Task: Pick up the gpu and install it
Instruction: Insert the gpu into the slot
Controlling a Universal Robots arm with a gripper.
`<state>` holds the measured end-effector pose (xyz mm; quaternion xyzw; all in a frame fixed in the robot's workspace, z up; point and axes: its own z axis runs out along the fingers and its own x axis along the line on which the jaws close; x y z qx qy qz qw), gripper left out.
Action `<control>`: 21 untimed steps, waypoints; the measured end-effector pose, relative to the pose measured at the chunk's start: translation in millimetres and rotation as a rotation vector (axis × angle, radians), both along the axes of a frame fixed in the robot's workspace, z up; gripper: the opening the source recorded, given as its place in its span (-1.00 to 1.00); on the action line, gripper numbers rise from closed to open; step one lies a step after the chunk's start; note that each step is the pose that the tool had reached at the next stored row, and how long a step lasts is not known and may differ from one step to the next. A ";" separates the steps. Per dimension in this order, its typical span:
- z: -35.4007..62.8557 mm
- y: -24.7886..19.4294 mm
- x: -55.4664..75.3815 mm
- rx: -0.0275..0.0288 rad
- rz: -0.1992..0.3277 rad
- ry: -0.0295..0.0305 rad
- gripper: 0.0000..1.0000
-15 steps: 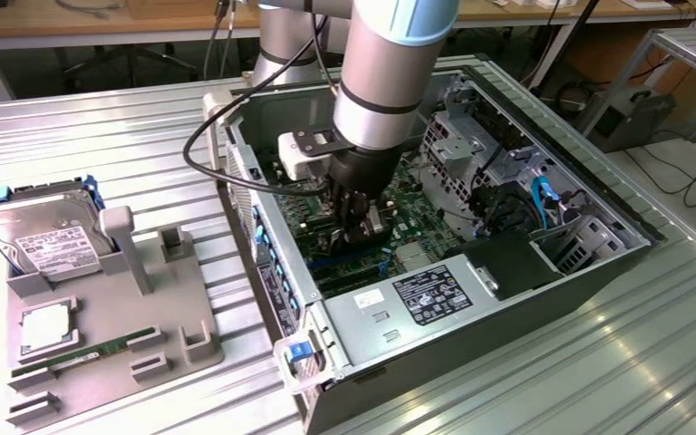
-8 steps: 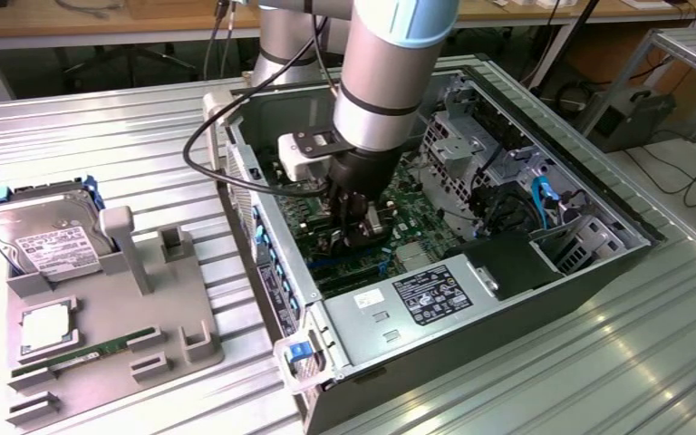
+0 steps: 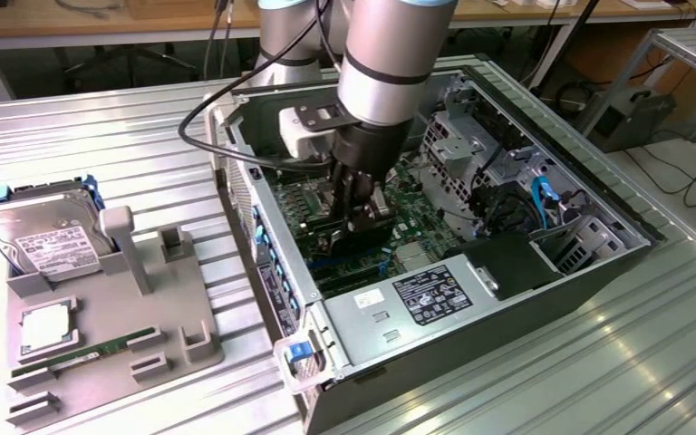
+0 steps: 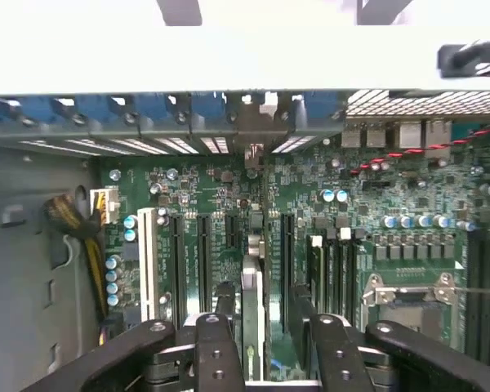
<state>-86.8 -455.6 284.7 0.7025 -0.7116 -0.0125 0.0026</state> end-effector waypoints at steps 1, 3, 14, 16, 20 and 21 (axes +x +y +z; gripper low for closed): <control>0.1 0.5 0.0 0.0003 0.000 -0.0001 -0.23; 0.2 2.2 -0.2 0.0000 0.000 -0.0002 -0.50; -8.3 6.4 -1.7 -0.0006 0.000 -0.0007 -0.79; -10.5 6.3 -1.7 -0.0010 0.000 -0.0004 -0.79; -13.5 6.5 -1.7 0.0007 0.000 -0.0013 -0.79; -13.4 6.4 -1.7 0.0000 0.000 -0.0009 -0.79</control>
